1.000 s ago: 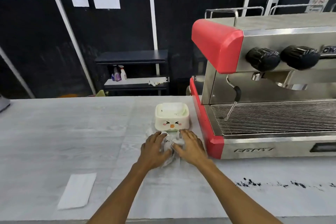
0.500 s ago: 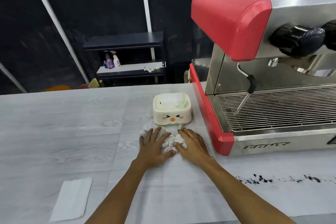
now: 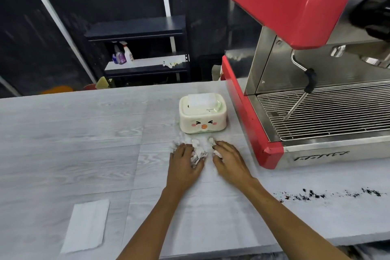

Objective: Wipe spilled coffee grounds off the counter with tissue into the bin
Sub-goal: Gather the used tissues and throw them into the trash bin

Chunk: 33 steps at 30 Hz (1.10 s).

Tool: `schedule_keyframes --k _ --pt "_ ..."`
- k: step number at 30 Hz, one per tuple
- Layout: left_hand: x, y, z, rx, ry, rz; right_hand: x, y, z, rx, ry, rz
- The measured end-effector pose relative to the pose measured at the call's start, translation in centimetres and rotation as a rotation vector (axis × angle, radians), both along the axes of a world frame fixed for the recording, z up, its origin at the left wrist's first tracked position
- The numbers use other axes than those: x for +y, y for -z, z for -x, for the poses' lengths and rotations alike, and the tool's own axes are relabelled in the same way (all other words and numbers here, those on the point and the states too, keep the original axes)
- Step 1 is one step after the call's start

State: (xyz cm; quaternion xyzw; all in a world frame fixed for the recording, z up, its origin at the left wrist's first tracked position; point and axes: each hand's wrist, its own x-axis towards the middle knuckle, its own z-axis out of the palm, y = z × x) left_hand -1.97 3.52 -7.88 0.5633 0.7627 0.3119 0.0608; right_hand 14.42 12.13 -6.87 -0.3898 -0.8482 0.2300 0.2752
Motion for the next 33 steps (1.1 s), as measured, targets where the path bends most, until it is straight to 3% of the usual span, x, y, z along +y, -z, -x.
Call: schedule_keyframes --k 3,13,17,23,29,33 --pt "-0.2 -0.3 -0.4 -0.079 0.017 -0.088 -0.1 0.2 0.0 0.008 0.003 0.042" --pt "-0.6 0.1 0.0 -0.054 0.096 -0.146 -0.3 0.5 -0.1 0.040 -0.031 -0.012" --pt "-0.6 -0.4 -0.4 -0.115 0.029 -0.101 -1.0 0.5 -0.3 -0.165 0.068 -0.107" --pt "-1.0 0.0 -0.3 -0.193 -0.005 -0.054 -1.5 0.9 -0.6 -0.333 0.112 -0.040" --pt "-1.4 -0.3 -0.4 -0.218 0.023 -0.123 -2.1 1.0 -0.3 -0.090 0.018 0.007" --pt "-2.0 -0.2 -0.3 -0.214 0.034 -0.045 -2.4 0.8 -0.3 0.010 0.030 0.067"
